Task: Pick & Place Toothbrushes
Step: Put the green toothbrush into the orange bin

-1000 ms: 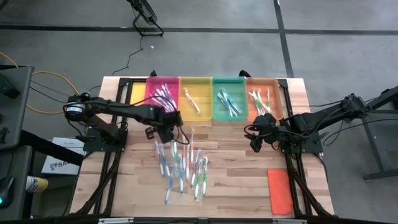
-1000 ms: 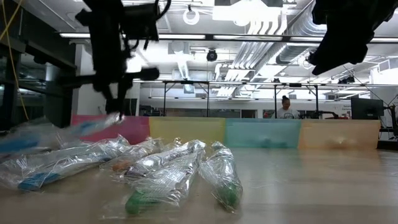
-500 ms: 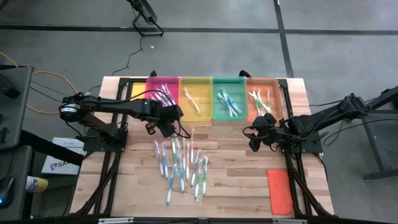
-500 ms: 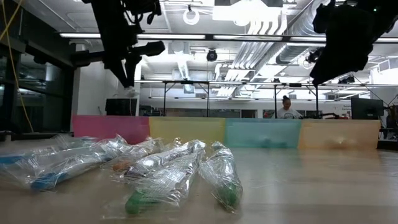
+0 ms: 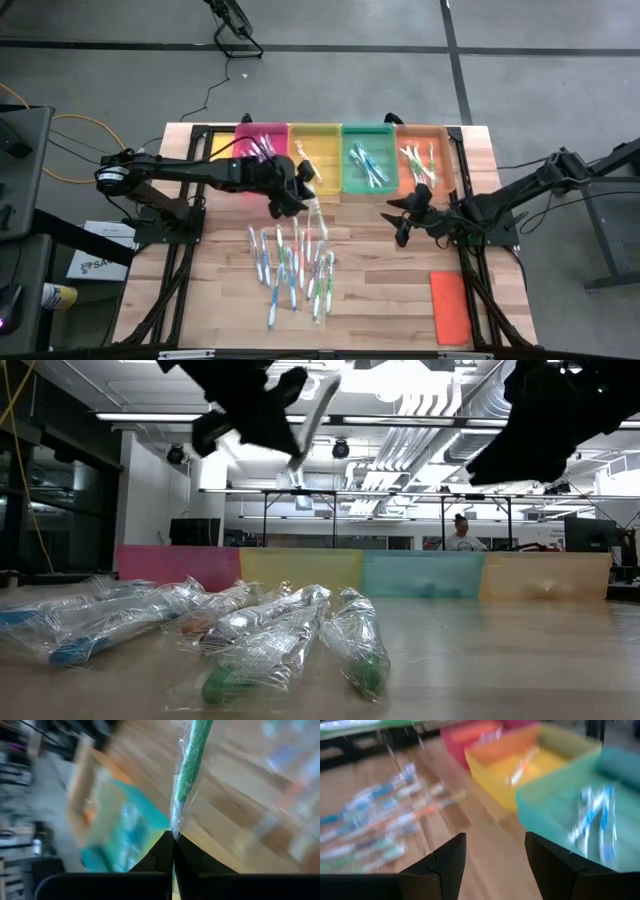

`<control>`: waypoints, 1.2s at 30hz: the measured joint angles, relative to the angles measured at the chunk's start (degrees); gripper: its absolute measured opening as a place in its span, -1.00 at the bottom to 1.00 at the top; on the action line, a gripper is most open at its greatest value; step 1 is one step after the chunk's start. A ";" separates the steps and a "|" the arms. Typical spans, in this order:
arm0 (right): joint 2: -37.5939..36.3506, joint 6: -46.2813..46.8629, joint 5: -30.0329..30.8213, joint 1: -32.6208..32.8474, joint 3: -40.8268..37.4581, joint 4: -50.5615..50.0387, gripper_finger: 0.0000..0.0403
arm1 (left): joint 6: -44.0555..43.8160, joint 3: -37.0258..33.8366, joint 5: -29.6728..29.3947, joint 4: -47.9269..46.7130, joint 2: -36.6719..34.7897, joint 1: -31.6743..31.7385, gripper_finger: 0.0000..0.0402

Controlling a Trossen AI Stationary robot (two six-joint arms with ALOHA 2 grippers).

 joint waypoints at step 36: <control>19.83 -45.60 -10.36 -11.70 -5.07 68.74 -0.02 | -36.75 0.00 32.80 47.01 20.48 12.13 -1.00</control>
